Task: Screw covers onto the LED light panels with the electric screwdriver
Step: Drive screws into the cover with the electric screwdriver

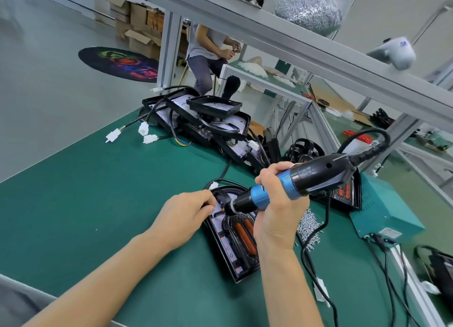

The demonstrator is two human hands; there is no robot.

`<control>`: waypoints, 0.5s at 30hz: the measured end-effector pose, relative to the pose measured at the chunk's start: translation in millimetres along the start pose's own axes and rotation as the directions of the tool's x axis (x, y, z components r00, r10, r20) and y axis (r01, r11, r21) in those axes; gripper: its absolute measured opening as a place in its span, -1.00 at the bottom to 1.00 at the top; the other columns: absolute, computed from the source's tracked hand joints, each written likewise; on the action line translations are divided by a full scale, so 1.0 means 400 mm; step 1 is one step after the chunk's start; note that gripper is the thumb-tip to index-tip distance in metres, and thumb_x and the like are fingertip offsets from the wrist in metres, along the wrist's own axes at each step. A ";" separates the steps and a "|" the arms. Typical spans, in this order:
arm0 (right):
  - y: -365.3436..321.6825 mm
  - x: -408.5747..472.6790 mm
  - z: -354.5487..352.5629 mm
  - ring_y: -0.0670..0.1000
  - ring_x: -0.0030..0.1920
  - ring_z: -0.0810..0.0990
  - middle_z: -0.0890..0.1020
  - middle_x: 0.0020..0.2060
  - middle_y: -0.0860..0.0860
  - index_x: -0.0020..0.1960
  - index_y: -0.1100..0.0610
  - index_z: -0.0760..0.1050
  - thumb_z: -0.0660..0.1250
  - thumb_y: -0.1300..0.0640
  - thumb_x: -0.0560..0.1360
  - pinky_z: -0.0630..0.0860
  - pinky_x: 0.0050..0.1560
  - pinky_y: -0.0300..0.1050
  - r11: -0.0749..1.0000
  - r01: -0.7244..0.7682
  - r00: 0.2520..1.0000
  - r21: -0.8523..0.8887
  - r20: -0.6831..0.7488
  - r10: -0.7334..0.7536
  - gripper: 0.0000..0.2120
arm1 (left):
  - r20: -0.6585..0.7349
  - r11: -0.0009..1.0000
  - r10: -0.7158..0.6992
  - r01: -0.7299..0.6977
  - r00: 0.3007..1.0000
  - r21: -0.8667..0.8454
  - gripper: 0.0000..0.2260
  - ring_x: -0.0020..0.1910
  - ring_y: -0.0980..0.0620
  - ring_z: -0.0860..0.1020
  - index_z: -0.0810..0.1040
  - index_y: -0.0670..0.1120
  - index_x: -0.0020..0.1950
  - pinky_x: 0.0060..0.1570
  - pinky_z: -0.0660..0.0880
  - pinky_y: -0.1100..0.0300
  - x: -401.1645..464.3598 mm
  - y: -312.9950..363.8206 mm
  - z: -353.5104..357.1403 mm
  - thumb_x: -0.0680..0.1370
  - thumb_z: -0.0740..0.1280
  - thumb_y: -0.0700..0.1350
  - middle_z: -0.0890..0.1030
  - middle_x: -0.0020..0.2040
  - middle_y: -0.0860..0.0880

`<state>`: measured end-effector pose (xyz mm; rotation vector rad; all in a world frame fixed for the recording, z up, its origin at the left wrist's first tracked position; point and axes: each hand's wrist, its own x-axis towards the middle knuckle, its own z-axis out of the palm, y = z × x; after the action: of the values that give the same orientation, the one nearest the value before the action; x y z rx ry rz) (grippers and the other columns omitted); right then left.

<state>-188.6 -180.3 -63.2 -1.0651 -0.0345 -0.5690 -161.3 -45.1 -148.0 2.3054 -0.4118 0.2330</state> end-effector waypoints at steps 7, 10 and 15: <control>0.017 0.014 -0.017 0.05 -0.25 0.45 0.50 -0.31 0.02 -0.18 -0.01 0.57 0.40 0.31 0.31 0.49 -0.08 -0.10 0.993 0.061 0.998 -0.098 -0.020 -0.063 -0.77 | -0.004 0.992 0.019 -0.019 1.000 0.122 -0.92 -0.28 0.08 0.38 0.52 0.04 -0.10 -0.26 0.26 0.18 0.011 0.003 0.001 0.57 0.25 -0.08 0.41 -0.40 0.20; 0.002 0.011 -0.016 0.10 -0.23 0.47 0.48 -0.16 0.18 -0.27 -0.08 0.63 0.40 0.29 0.30 0.49 -0.12 -0.10 0.989 0.084 0.996 -0.122 -0.002 -0.085 -0.74 | 0.007 0.987 0.017 -0.018 1.000 0.161 -0.90 -0.21 0.09 0.42 0.54 0.06 -0.11 -0.22 0.30 0.19 0.020 0.010 -0.003 0.56 0.26 -0.06 0.47 -0.30 0.20; -0.024 0.014 -0.042 0.01 -0.34 0.53 0.50 -0.32 0.12 -0.09 0.00 0.57 0.39 0.31 0.32 0.53 -0.17 -0.19 0.987 0.140 0.986 -0.076 -0.081 -0.146 -0.74 | 0.080 0.943 -0.036 0.007 0.996 0.333 -0.86 -0.07 0.02 0.52 0.53 0.07 -0.14 -0.20 0.35 0.21 0.052 0.033 -0.011 0.54 0.21 -0.07 0.57 -0.07 0.12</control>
<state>-192.2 -200.2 -61.9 -1.1109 -0.0152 -0.7506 -147.1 -55.3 -130.2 2.6582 -0.4153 0.2059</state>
